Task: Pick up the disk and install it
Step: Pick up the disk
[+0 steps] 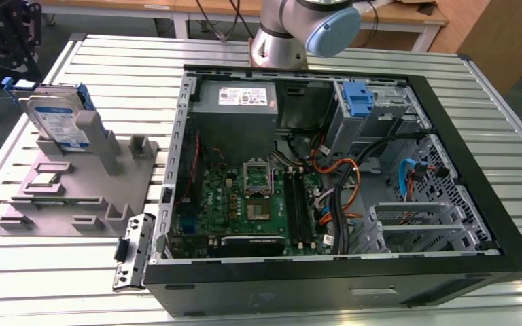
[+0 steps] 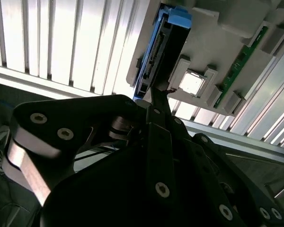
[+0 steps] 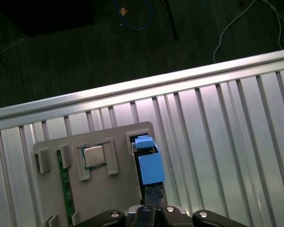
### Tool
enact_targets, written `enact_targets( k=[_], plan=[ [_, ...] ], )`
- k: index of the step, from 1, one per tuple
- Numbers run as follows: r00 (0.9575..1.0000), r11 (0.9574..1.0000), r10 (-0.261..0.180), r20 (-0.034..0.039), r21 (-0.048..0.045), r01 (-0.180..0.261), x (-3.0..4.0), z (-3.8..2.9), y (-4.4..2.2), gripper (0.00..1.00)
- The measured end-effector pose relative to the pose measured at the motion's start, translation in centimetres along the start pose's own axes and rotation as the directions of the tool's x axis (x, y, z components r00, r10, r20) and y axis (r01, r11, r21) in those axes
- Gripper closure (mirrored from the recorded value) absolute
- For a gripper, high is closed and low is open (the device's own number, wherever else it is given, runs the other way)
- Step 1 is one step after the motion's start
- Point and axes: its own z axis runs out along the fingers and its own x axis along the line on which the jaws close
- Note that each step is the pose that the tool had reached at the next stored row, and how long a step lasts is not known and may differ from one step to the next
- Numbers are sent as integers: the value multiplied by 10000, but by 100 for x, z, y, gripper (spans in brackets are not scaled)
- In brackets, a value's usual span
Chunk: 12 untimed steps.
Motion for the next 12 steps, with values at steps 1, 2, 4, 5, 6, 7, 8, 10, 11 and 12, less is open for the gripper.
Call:
enact_targets(
  k=[1,2,4,5,6,7,8,10,11,12],
  plan=[
    [10000,10000,-28,0,-1,28,-3,5,-11,89],
    [10000,10000,-70,-3,-4,70,-5,10,-22,89],
    [9998,9998,-212,-11,-10,212,-8,20,-36,89],
    [9995,9995,-311,-14,-14,311,-8,25,-38,89],
    [9991,9991,-418,-19,-18,418,-8,29,-40,89],
    [9986,9986,-531,-25,-25,530,-8,33,-42,89],
    [9979,9979,-644,-32,-32,644,-8,35,-44,89],
    [9972,9972,-740,-37,-38,740,-9,36,-46,89],
    [9972,9973,-740,-37,-38,740,-9,37,-46,89],
    [9972,9972,-741,-38,-38,741,-9,37,-46,89]
  ],
)
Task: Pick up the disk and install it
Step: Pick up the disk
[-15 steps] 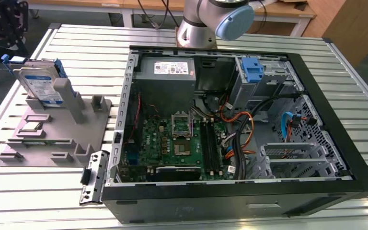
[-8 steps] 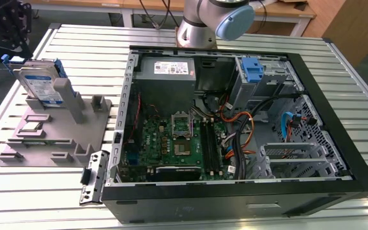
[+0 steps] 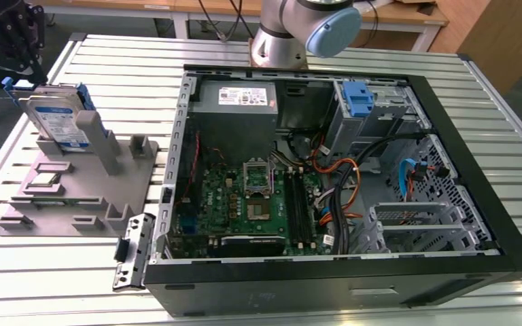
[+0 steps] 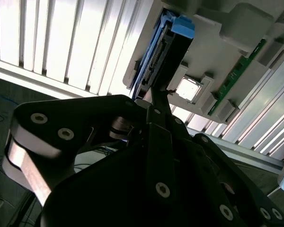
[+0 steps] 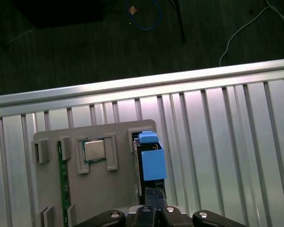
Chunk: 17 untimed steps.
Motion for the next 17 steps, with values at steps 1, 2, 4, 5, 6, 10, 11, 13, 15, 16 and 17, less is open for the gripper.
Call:
enact_targets(
  k=[1,2,4,5,6,10,11,13,15,16,17],
  plan=[
    [10000,10000,0,0,0,0,0,0,0,89],
    [10000,10000,0,1,1,0,0,1,0,89],
    [10000,10000,-1,2,3,1,0,3,-2,89],
    [10000,10000,-1,3,4,1,-1,4,-4,89],
    [10000,10000,-1,2,2,1,-1,3,-6,89],
    [10000,10000,-1,1,1,1,-1,3,-7,89],
    [10000,10000,0,0,0,0,-1,4,-7,89],
    [10000,10000,-1,2,2,1,-1,17,-8,89],
    [10000,10000,0,0,-1,0,0,20,-8,89],
    [10000,10000,0,0,-1,0,0,20,-8,89],
    [10000,10000,0,0,-1,0,0,20,-8,89]
  ],
)
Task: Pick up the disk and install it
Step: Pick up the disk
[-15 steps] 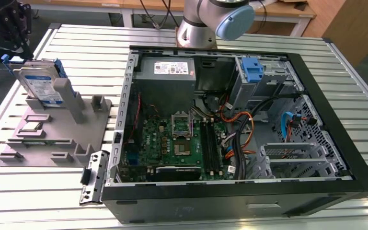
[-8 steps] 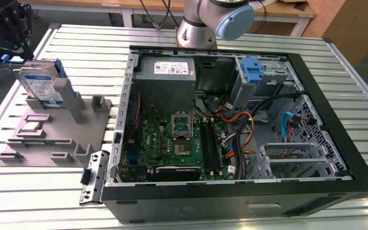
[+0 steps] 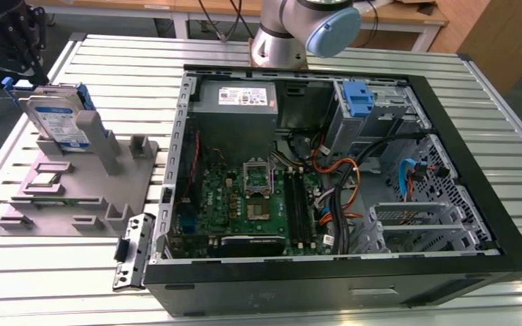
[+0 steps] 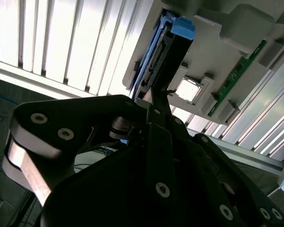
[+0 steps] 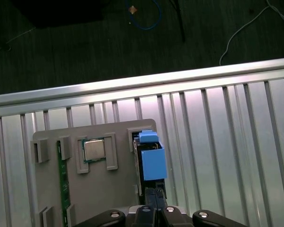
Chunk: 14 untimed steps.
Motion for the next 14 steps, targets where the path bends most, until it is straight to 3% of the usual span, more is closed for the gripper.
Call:
enact_targets(
  k=[14],
  plan=[
    [10000,10000,0,-1,-1,0,1,38,-9,89]
  ],
)
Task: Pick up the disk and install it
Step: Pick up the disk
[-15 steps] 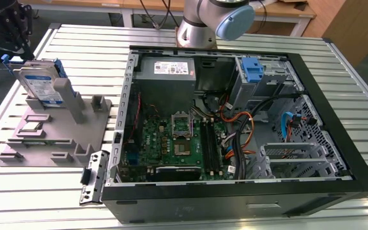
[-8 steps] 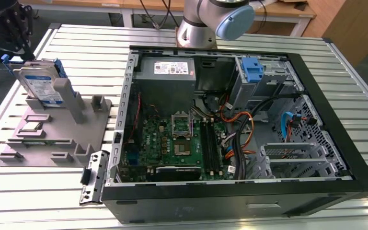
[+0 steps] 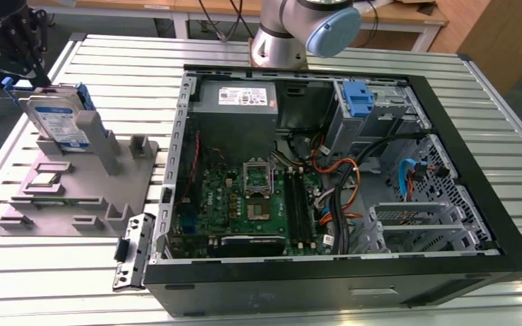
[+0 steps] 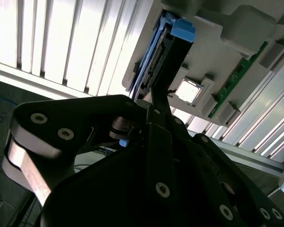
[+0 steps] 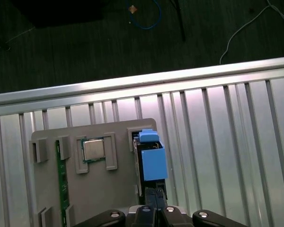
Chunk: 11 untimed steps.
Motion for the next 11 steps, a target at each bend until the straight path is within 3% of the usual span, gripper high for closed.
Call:
enact_targets(
  k=[5,7,8,9,11],
  plan=[
    [10000,10000,0,2,2,0,0,2,0,89],
    [10000,10000,0,2,2,0,0,2,0,83],
    [10000,10000,0,2,2,0,0,3,0,77],
    [10000,10000,1,2,2,-1,0,3,0,77],
    [10000,10000,0,16,2,0,-1,4,0,59]
  ],
)
